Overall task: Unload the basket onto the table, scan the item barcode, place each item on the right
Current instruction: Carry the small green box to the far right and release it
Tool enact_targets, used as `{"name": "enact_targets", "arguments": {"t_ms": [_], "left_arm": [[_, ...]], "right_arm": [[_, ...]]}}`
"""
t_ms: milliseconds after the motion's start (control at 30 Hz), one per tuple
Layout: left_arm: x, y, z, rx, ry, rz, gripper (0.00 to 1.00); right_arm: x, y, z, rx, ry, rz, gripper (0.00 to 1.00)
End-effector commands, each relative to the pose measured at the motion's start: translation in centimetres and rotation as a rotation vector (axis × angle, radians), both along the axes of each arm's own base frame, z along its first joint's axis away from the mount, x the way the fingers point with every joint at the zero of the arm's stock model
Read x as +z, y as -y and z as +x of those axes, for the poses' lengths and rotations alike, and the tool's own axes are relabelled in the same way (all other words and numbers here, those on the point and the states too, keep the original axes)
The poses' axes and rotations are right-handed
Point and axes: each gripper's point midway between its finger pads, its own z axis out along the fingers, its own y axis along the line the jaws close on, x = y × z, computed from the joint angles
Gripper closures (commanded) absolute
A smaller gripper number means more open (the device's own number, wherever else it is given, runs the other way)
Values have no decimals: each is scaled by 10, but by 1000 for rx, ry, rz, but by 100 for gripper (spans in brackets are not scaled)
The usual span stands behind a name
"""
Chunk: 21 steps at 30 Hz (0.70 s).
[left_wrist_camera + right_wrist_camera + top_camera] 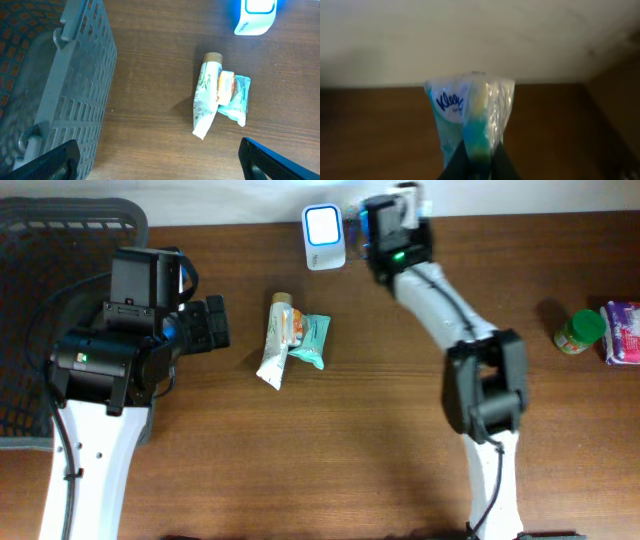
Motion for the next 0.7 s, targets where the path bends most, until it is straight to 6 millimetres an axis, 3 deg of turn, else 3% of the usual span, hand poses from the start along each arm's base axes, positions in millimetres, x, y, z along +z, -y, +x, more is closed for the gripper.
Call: {"name": "enact_targets", "arguments": {"t_ms": [0,167,400,433,667], "left_arm": [[1,-4,0,1,2,21,1],[1,-4,0,1,2,21,1],[1,-4,0,1,2,21,1],[1,-4,0,1,2,21,1],[1,-4,0,1,2,21,1]], "right_arm": [[40,90,-32,-273,98,123,96],[-9,165,-69,-331,-152,260,96],[-48,206,-83,-285,-216,612,96],[-54,222,-88,-312,-216,633,96],[-97,264,-112,-418,-268,655,96]]}}
